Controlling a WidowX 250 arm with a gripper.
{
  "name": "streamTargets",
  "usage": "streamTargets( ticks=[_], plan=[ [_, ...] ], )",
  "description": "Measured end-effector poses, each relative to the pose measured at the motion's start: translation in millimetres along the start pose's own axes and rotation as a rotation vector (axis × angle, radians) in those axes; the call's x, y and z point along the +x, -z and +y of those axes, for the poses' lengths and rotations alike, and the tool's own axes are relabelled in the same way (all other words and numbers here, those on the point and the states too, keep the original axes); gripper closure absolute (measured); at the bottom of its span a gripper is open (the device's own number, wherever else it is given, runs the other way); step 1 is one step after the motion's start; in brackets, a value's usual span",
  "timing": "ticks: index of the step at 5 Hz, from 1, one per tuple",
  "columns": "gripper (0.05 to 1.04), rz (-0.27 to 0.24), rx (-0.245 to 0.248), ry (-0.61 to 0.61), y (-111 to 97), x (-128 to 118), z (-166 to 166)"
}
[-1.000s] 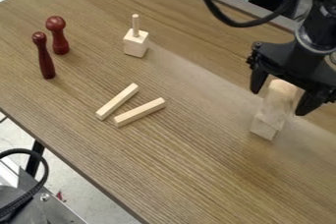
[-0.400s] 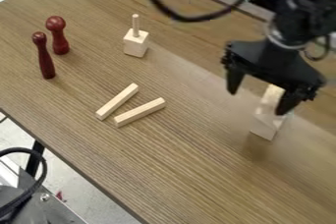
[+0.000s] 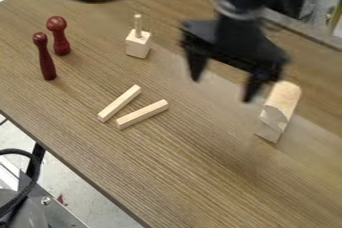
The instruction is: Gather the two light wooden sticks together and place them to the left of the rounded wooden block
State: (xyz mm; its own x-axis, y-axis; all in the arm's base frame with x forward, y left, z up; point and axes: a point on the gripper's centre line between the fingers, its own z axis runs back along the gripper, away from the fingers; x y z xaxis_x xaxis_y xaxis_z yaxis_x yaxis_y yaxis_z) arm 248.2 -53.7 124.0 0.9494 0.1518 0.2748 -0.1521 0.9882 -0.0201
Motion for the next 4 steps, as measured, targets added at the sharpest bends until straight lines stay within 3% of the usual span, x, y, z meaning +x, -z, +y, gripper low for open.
streamTargets(
  ticks=[1,2,3,4],
  plan=[
    [0.084,0.082,0.058,0.09,2.7,-18.1,30.5],
    [0.084,0.177,0.147,0.307,36.8,-36.0,50.9],
    [0.084,0.15,0.192,0.464,57.7,-42.5,60.3],
    [0.084,0.097,0.183,0.522,68.9,-37.8,59.3]
  ],
)
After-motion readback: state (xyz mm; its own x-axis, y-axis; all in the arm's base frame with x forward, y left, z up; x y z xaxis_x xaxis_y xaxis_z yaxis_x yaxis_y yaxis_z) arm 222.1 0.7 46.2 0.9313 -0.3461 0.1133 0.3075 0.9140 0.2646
